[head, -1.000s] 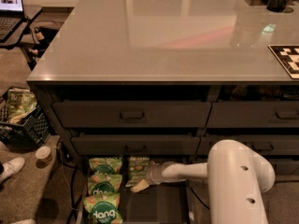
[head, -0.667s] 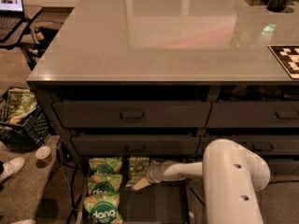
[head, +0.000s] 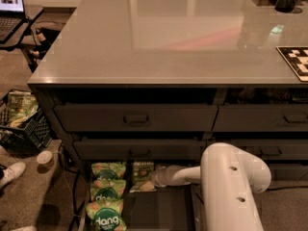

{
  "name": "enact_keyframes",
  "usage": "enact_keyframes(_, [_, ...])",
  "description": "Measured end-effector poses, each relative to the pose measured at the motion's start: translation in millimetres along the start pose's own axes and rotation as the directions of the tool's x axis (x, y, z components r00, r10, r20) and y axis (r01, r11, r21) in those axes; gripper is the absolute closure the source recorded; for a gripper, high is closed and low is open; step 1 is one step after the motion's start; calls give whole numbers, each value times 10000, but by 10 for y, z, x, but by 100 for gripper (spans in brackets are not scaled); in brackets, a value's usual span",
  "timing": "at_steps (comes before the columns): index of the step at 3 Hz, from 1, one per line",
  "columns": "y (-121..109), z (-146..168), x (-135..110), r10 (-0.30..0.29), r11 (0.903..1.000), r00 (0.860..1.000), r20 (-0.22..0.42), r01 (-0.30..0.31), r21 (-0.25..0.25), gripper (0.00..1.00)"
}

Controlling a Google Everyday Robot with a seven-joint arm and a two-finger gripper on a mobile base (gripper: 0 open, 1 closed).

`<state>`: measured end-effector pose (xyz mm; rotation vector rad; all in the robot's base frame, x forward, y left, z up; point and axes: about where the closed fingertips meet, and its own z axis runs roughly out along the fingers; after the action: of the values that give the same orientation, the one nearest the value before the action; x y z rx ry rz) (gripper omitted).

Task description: Pick green jalapeno chip bag from bottom drawer and place on counter

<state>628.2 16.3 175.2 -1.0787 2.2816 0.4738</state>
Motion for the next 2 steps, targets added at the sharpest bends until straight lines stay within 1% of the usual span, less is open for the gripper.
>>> enact_keyframes(2, [-126,119,56,188,9997,9997,-173,-185,175,13])
